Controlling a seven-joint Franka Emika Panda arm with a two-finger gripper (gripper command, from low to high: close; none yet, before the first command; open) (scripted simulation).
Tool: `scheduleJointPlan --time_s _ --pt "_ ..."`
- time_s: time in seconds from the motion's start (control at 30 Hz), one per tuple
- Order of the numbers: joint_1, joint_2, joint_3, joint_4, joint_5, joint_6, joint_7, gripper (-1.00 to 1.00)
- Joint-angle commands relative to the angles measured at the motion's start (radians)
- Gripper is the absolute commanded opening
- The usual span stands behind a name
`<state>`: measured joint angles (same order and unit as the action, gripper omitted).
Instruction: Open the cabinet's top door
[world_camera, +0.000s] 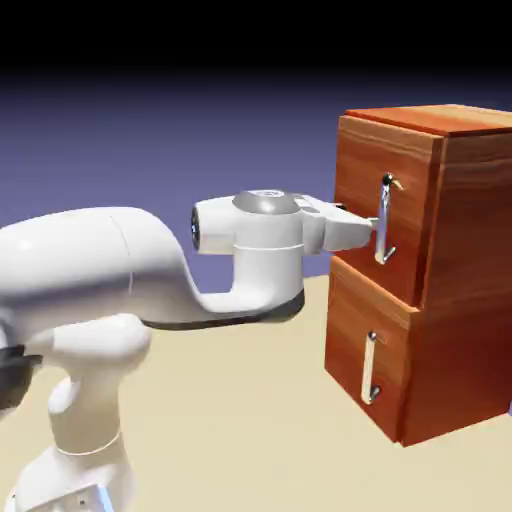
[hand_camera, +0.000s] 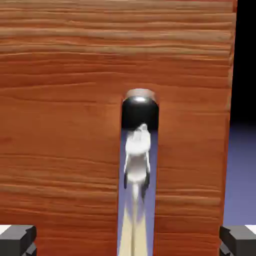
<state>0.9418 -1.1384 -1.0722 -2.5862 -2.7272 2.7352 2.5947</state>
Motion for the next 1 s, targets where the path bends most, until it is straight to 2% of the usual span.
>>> scheduleJointPlan --time_s 0.0,0.1,0.27,0.3,0.33,0.67,0.97 --pt "0.015 -0.009 -0.017 0.004 -0.044 -0.005 0.030 0.00" --pt "0.033 -0.020 -0.038 0.008 -0.096 -0.011 0.066 0.00" --pt "0.209 0.034 -0.124 0.139 -0.127 -0.047 0.080 0.00" --pt "0.209 0.034 -0.125 0.139 -0.127 -0.047 0.080 -1.00" --pt "0.209 0.034 -0.125 0.139 -0.127 -0.047 0.080 -1.00" --pt "-0.020 0.055 0.173 -0.179 0.166 -0.478 0.069 -1.00" --pt "-0.013 0.083 0.447 -0.312 0.492 -0.869 0.090 -1.00"
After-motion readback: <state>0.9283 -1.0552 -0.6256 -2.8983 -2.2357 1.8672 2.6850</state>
